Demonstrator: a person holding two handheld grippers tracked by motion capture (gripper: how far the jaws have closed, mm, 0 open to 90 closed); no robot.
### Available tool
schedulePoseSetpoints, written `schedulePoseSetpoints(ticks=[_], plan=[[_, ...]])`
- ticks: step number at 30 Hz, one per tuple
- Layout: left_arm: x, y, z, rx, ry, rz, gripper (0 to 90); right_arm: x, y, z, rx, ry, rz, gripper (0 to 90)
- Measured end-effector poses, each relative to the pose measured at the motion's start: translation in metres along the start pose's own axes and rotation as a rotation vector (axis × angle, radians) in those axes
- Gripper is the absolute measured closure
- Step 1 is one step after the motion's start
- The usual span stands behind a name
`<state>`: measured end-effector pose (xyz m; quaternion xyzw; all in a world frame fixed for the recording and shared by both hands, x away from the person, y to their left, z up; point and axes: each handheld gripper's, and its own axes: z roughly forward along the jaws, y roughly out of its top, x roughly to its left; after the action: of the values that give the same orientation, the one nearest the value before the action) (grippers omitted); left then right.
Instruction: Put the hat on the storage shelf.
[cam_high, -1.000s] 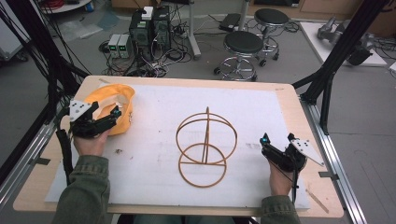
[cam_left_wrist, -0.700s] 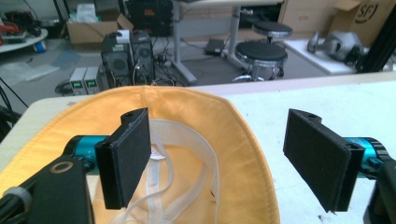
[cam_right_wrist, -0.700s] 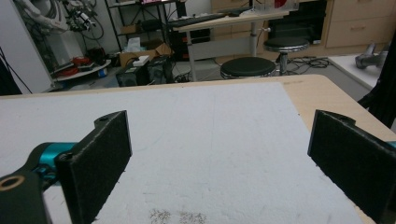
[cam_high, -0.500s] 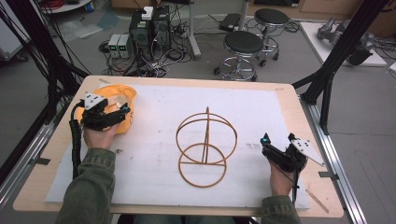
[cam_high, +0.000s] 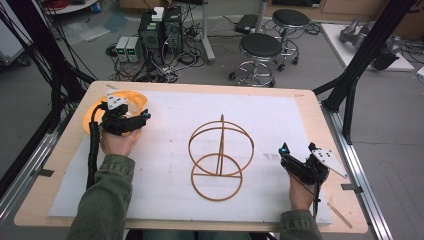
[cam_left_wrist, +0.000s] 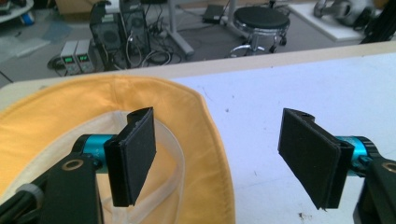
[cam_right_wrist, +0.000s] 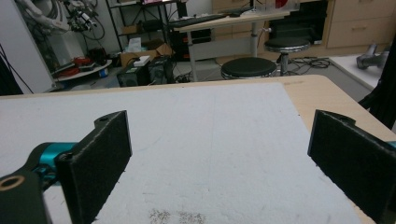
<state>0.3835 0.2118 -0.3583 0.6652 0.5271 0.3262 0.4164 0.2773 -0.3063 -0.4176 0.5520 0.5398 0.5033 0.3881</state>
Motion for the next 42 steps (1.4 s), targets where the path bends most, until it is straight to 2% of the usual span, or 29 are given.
schedulePoseSetpoints(ticks=[4, 7, 10, 16, 19, 21, 22, 23, 25, 28, 29, 31, 37, 42], plan=[[-0.005, 0.000, 0.010, 0.049, 0.018, 0.009, 27.7, 0.000, 0.000, 0.000, -0.001, 0.001, 0.000, 5.1], [-0.007, -0.001, 0.014, 0.059, 0.048, 0.014, 27.7, 0.000, 0.000, 0.000, 0.001, 0.001, 0.006, 5.1], [-0.008, -0.002, 0.017, 0.071, 0.052, 0.016, 28.7, -0.001, 0.000, -0.001, -0.003, 0.001, 0.002, 5.1], [-0.012, -0.004, 0.021, 0.110, 0.100, 0.039, 37.9, -0.001, 0.000, -0.001, -0.003, 0.000, -0.002, 5.1], [-0.009, -0.007, 0.026, 0.163, 0.126, 0.045, 39.7, -0.001, 0.000, -0.001, -0.005, 0.002, -0.006, 5.1], [-0.007, -0.008, 0.028, 0.187, 0.122, 0.028, 44.9, 0.000, 0.000, -0.001, -0.005, 0.001, -0.008, 5.1], [-0.007, -0.008, 0.028, 0.187, 0.122, 0.028, 48.6, 0.000, 0.000, -0.001, -0.004, 0.001, -0.012, 5.1], [-0.005, -0.009, 0.027, 0.186, 0.102, 0.006, 55.0, 0.001, 0.000, -0.001, -0.009, 0.000, -0.020, 5.1], [-0.005, -0.009, 0.026, 0.182, 0.095, 0.003, 67.4, 0.001, 0.000, -0.001, -0.008, 0.000, -0.026, 5.1], [-0.004, -0.008, 0.020, 0.137, 0.086, -0.023, 82.3, 0.001, 0.000, -0.001, -0.007, -0.002, -0.023, 5.1], [-0.003, -0.007, 0.019, 0.131, 0.081, -0.031, 84.6, 0.001, 0.001, -0.002, -0.007, -0.002, -0.025, 5.1], [0.000, -0.007, 0.018, 0.132, 0.071, -0.038, 85.9, 0.001, 0.001, -0.002, -0.005, -0.003, -0.021, 5.1], [0.006, -0.004, 0.010, 0.097, 0.084, -0.041, 86.6, 0.001, 0.000, -0.001, -0.003, 0.000, -0.022, 5.1], [0.010, -0.002, 0.006, 0.093, 0.075, -0.055, 86.6, 0.002, 0.000, -0.002, -0.003, 0.000, -0.020, 5.1]])
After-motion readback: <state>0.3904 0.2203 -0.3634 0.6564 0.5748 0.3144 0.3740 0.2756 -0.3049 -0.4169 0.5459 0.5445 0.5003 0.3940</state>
